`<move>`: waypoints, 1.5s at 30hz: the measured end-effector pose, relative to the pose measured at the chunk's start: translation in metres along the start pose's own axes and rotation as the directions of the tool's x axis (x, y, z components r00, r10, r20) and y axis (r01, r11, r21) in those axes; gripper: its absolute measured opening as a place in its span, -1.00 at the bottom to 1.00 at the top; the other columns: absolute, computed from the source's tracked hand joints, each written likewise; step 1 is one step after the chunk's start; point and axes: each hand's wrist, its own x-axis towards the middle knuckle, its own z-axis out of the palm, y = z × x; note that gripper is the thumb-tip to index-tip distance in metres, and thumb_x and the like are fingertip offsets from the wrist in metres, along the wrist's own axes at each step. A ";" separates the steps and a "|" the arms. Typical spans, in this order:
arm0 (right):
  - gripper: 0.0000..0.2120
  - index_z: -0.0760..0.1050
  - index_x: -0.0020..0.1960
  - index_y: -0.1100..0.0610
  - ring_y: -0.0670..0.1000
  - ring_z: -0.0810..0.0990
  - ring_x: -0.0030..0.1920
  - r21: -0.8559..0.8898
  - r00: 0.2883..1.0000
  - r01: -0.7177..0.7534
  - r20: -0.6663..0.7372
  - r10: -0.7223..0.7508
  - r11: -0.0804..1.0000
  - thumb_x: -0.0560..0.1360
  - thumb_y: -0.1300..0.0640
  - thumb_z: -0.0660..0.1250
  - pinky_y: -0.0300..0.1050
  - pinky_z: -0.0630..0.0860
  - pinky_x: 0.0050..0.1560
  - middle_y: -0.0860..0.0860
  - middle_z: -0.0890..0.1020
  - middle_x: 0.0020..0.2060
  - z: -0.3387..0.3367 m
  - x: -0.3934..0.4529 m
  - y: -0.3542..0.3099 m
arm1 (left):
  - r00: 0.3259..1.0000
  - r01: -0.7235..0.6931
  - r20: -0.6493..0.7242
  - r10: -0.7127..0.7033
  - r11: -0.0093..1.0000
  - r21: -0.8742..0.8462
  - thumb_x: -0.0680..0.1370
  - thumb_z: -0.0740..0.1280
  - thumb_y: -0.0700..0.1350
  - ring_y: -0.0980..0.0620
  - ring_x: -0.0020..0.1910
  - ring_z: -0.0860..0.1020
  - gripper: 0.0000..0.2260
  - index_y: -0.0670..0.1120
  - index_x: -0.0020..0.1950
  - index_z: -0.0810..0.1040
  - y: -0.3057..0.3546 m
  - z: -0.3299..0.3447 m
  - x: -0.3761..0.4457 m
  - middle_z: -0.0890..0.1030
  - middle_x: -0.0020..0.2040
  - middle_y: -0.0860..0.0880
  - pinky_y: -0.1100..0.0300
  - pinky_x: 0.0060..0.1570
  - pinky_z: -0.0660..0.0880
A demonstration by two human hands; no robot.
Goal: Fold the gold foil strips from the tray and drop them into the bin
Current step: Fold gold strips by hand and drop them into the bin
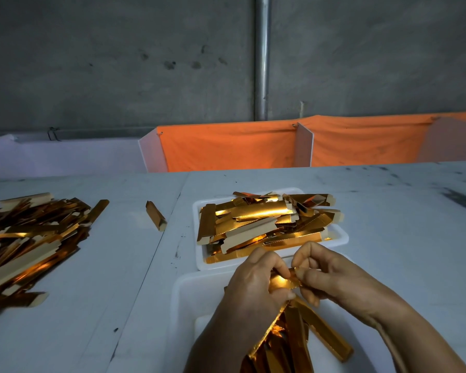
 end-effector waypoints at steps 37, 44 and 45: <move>-0.90 0.57 -0.03 0.20 -0.07 0.29 -0.56 0.364 0.999 0.003 0.045 -0.021 0.932 0.45 0.27 0.38 -0.26 0.32 -0.51 0.11 0.33 -0.44 -0.004 0.000 0.000 | 0.999 0.011 0.033 -0.002 0.963 -0.268 0.44 0.43 0.03 0.31 0.04 0.46 -0.81 0.26 -0.10 0.46 0.005 -0.009 -0.005 0.45 -0.02 0.30 0.51 -0.18 0.43; -0.90 0.56 -0.04 0.18 -0.05 0.35 -0.51 0.324 0.998 0.030 0.045 -0.047 0.945 0.46 0.21 0.40 -0.25 0.37 -0.45 0.16 0.38 -0.38 -0.006 -0.001 0.000 | 1.000 0.026 0.010 -0.024 0.958 -0.287 0.44 0.44 0.02 0.33 -0.02 0.52 -0.74 0.26 -0.06 0.38 0.004 -0.007 -0.001 0.57 -0.05 0.24 0.53 -0.21 0.42; -0.88 0.57 -0.05 0.17 -0.05 0.35 -0.52 0.351 0.997 0.028 0.056 -0.051 0.936 0.43 0.19 0.42 -0.26 0.37 -0.46 0.14 0.38 -0.39 -0.006 -0.001 -0.001 | 1.000 0.025 0.013 -0.022 0.956 -0.293 0.44 0.44 0.02 0.34 -0.02 0.52 -0.74 0.26 -0.05 0.38 0.005 -0.007 -0.001 0.58 -0.06 0.23 0.53 -0.20 0.42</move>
